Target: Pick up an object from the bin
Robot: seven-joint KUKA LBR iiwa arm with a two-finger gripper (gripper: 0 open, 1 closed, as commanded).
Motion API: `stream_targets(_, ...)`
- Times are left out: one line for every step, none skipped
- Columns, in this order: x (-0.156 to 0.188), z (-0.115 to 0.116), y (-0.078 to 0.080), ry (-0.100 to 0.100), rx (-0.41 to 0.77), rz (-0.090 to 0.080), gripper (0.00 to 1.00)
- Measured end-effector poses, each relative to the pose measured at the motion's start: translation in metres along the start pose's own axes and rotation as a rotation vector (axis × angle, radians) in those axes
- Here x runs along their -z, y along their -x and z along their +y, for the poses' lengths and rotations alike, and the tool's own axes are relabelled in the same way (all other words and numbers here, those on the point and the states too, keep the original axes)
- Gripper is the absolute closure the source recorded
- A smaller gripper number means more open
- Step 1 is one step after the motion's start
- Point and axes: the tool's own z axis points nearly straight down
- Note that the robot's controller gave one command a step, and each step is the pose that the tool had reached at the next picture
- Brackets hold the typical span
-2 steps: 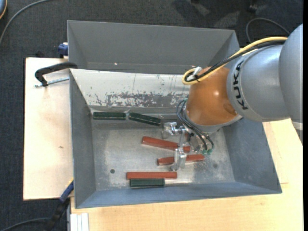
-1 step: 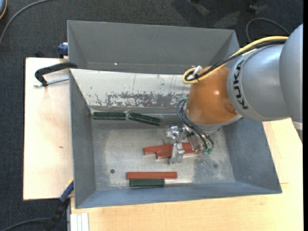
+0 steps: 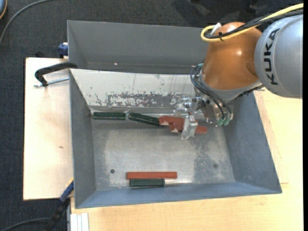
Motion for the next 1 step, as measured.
stream_targets(0.0755, -0.0189, 0.0020, 0.000, 0.233, 0.003, 1.00)
